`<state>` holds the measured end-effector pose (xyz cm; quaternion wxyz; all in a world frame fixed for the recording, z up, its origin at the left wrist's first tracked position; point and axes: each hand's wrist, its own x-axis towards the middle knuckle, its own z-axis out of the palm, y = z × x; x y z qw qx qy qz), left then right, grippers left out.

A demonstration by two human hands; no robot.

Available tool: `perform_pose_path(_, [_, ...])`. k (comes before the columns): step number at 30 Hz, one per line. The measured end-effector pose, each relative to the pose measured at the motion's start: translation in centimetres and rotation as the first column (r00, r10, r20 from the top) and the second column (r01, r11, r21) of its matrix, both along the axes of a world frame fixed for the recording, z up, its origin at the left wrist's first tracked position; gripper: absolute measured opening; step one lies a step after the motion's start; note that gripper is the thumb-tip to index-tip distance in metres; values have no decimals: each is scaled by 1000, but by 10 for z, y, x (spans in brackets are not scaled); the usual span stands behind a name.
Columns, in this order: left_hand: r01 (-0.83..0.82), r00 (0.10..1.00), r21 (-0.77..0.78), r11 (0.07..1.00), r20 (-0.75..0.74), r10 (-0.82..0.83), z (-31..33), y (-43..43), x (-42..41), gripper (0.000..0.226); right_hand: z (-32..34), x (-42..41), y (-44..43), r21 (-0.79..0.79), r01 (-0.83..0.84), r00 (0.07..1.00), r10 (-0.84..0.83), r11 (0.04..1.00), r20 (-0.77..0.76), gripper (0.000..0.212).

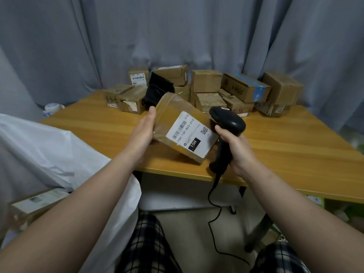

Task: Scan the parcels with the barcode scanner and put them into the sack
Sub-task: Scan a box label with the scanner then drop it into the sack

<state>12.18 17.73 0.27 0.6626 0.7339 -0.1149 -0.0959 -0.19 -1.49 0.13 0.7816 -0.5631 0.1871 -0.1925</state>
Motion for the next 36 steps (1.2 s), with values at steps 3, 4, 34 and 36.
perform_pose_path(3, [31,989,-37,999,144,-26,10,1,-1,113,-3,6,-4,46,-18,997,21,999,-69,22])
perform_pose_path(4, [37,982,-41,998,186,-29,10,0,0,112,-7,8,-4,62,-35,994,41,997,-106,33])
perform_pose_path(34, [117,973,47,992,196,-124,-45,-28,-4,121,-39,-38,21,-663,139,976,9,736,215,36])
perform_pose_path(36, [118,974,58,991,186,-127,-45,-27,-4,123,-40,-39,23,-662,134,975,21,738,221,42])
